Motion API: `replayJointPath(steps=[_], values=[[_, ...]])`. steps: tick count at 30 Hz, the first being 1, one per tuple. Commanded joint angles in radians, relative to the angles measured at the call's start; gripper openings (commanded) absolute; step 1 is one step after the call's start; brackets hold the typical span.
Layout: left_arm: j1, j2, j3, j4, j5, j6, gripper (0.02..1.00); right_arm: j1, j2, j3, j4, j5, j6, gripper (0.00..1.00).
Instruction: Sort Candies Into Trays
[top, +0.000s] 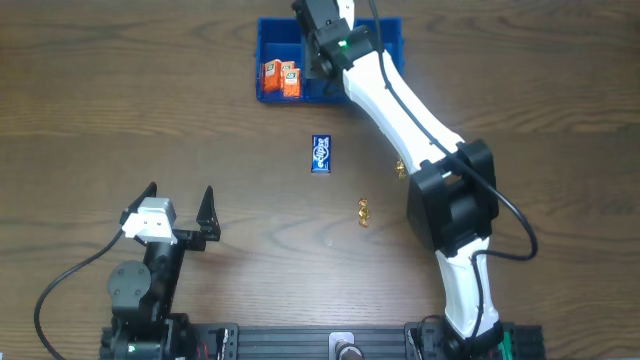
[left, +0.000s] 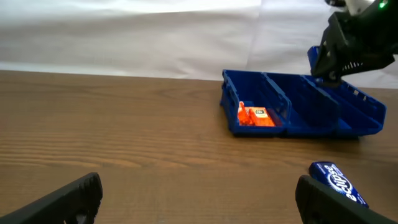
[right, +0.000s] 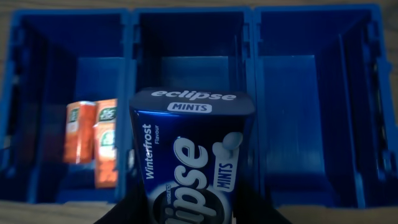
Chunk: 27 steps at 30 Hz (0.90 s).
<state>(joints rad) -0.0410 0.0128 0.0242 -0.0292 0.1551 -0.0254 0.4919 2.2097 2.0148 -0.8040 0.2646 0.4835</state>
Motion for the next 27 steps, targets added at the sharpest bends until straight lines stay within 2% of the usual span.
replayJointPath(steps=[1, 10, 12, 15, 17, 27], values=[[0.003, -0.008, -0.019, -0.034, 0.019, 0.003, 0.996, -0.011, -0.021, 0.016, 0.039, 0.005, -0.060, 0.226], [0.003, -0.008, -0.019, -0.034, 0.019, 0.003, 0.998, -0.011, -0.020, 0.016, 0.095, 0.005, -0.067, 0.242], [0.003, -0.008, -0.019, -0.034, 0.019, 0.003, 0.996, -0.011, -0.020, 0.016, 0.097, 0.006, -0.067, 0.310], [0.003, -0.008, -0.019, -0.034, 0.019, 0.003, 0.998, -0.011, -0.020, 0.016, 0.098, 0.007, -0.070, 0.527], [0.003, -0.008, -0.019, -0.034, 0.019, 0.003, 0.998, -0.011, -0.020, 0.016, 0.097, 0.007, -0.070, 0.619], [0.003, -0.008, -0.019, -0.034, 0.019, 0.003, 0.998, 0.009, -0.033, 0.016, 0.007, -0.025, -0.062, 0.689]])
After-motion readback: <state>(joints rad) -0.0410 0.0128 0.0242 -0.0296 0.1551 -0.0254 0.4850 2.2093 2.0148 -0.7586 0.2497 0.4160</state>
